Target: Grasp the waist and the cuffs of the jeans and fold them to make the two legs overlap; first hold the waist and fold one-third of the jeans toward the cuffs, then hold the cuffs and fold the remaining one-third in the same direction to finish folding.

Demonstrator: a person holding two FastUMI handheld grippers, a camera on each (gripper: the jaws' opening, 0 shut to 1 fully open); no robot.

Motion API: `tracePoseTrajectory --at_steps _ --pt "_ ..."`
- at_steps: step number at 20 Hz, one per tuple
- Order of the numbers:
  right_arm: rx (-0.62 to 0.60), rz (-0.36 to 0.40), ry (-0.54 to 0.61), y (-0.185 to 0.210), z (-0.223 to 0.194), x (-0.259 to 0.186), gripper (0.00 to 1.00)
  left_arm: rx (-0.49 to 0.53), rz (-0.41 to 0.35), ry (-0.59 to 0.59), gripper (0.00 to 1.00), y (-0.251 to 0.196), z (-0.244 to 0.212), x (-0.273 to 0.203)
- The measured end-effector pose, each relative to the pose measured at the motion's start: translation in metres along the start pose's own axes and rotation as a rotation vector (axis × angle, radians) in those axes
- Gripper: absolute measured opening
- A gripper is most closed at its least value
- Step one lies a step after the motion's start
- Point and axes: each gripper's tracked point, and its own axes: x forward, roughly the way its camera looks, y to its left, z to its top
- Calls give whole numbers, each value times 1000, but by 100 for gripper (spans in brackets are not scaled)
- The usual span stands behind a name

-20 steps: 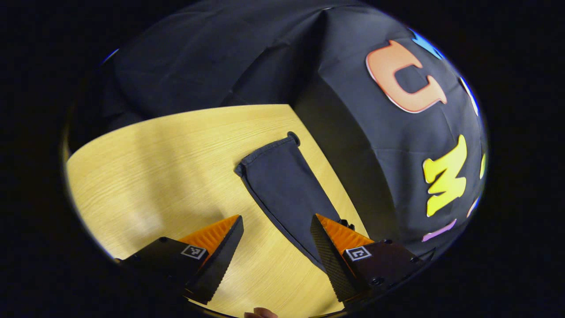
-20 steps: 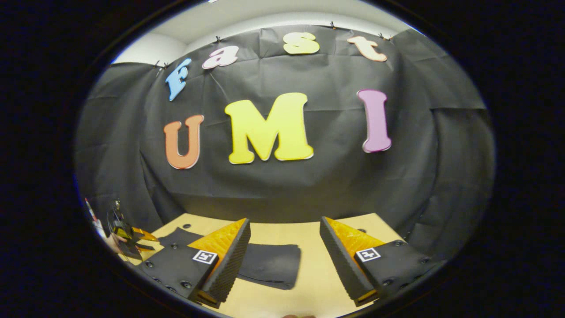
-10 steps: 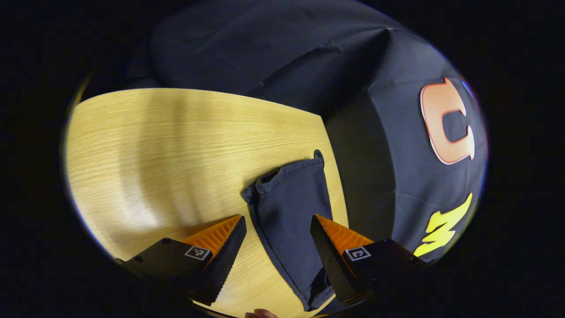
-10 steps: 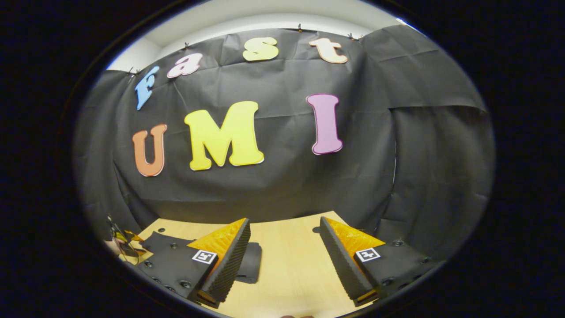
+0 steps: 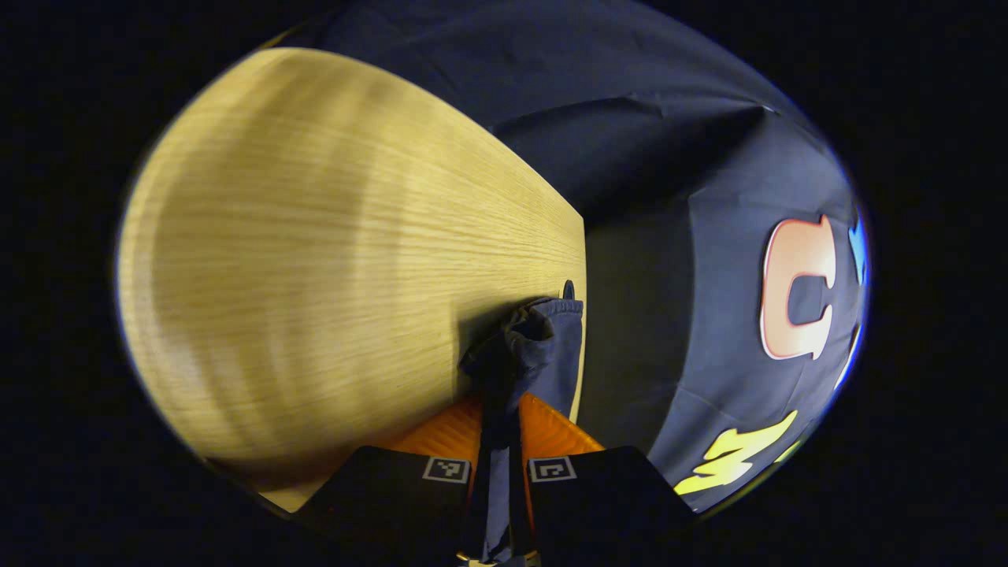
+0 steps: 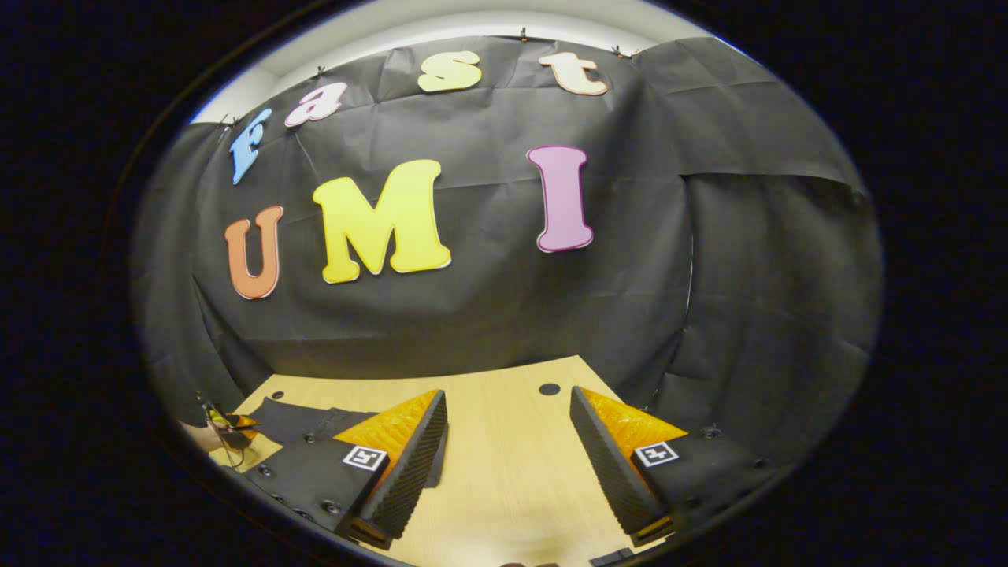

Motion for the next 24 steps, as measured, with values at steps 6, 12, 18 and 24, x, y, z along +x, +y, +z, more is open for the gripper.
tracePoseTrajectory --at_steps 6,12,18,24 --pt "21 10 26 -5 -9 5 98 252 -74 -32 4 -49 -21 -18" --pt "59 46 43 -3 -14 9 98 541 -179 -46 4 -123 -78 -41" --pt "50 52 57 -33 -15 13 100 690 -296 -33 4 -175 -186 -64" --pt "41 21 80 -81 -21 9 98 851 -382 47 3 -190 -323 -72"
